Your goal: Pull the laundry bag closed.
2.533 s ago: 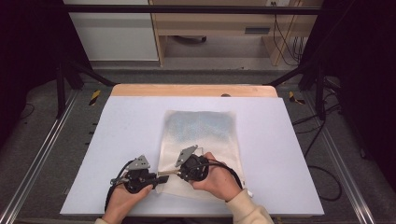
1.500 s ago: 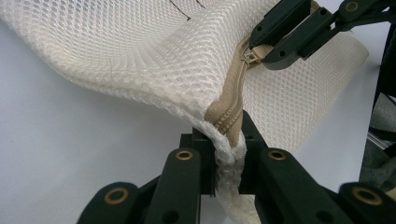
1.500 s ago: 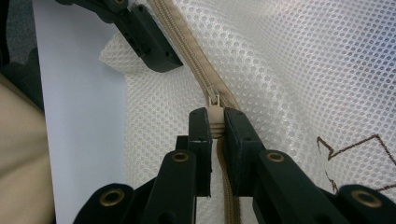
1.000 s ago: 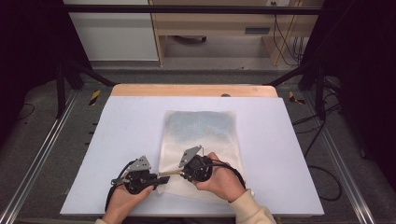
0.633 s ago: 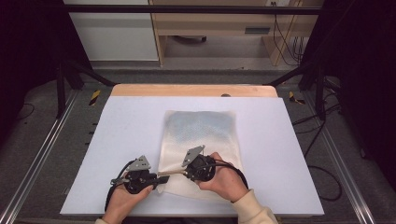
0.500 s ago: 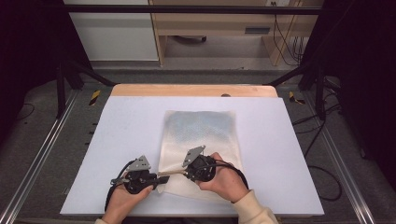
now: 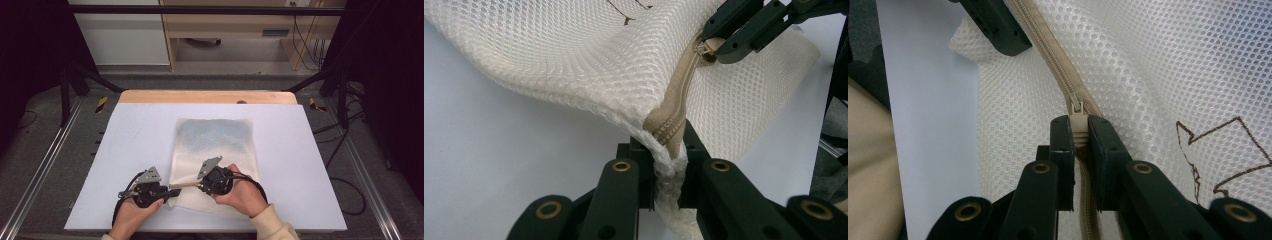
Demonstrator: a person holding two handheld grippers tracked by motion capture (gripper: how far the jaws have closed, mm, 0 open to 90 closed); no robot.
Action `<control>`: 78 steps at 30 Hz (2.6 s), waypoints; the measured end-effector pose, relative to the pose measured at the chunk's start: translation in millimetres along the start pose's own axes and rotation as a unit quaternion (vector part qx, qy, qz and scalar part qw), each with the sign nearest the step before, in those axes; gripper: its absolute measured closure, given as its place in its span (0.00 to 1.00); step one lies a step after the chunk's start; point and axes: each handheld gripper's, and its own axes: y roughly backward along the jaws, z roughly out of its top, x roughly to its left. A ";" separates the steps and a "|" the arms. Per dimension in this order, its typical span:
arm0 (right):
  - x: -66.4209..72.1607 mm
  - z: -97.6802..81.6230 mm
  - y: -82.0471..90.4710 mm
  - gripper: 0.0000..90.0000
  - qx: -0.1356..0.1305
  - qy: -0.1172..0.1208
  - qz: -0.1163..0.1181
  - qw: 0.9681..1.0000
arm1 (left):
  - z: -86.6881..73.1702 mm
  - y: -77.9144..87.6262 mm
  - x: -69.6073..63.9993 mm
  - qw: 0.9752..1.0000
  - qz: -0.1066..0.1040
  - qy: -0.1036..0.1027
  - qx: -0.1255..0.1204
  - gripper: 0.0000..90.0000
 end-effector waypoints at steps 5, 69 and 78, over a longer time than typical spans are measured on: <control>0.6 -0.4 2.1 0.91 0.000 0.002 -0.001 1.000 | -0.1 0.4 0.4 1.000 0.000 0.001 -0.003 0.91; 0.2 -18.6 11.9 0.91 -0.006 -0.013 -0.016 1.000 | 1.7 1.0 -1.9 1.000 0.000 -0.011 -0.002 0.91; -0.1 -20.2 11.8 0.91 -0.005 -0.014 -0.015 1.000 | 1.6 0.7 -2.4 1.000 0.000 -0.012 -0.001 0.91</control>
